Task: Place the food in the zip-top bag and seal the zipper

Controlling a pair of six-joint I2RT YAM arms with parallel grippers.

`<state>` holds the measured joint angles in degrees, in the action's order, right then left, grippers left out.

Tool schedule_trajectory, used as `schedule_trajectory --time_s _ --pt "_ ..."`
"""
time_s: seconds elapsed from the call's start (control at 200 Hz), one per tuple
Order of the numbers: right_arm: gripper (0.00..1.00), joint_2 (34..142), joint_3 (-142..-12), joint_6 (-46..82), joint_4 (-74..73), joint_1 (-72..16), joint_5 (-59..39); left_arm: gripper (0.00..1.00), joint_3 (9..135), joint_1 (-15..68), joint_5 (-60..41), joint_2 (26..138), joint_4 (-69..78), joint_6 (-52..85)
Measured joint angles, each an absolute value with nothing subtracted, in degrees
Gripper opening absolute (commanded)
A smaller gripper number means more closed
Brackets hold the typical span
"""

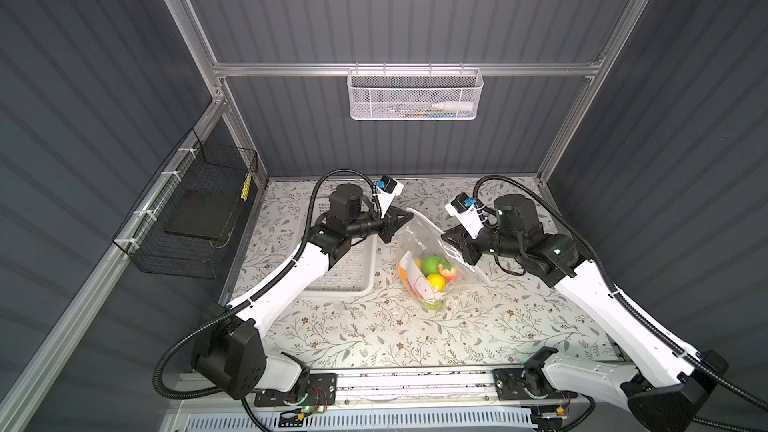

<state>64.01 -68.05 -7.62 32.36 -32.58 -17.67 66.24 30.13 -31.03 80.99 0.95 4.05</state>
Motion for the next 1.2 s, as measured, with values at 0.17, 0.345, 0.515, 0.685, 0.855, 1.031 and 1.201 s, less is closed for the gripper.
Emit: schedule_trajectory --time_s 0.17,0.345,0.515,0.685,0.855,1.031,1.201 --pt "0.01 60.23 -65.19 -5.93 34.04 -32.56 -16.62 0.00 65.87 29.36 -27.57 81.01 1.17 5.85" --pt "0.01 57.23 -62.94 -3.99 35.79 -32.53 -16.03 0.00 65.87 28.80 -24.91 81.21 1.28 7.11" --pt "0.02 54.48 -60.95 -2.04 37.71 -32.49 -15.49 0.00 65.87 28.58 -23.27 81.89 1.28 8.03" --pt "0.02 51.42 -59.33 -0.49 39.31 -32.29 -14.70 0.00 65.87 28.53 -22.44 82.26 1.26 8.27" --pt "0.02 49.58 -58.41 0.45 40.64 -32.29 -14.04 0.00 65.87 28.45 -22.02 82.54 1.26 8.67" --pt "0.02 48.53 -58.13 1.10 42.11 -32.29 -13.41 0.00 65.87 28.38 -22.02 82.89 1.17 8.73" --pt "0.02 47.90 -58.11 1.19 42.19 -32.29 -13.06 0.00 65.87 28.38 -22.11 82.89 1.15 8.84"
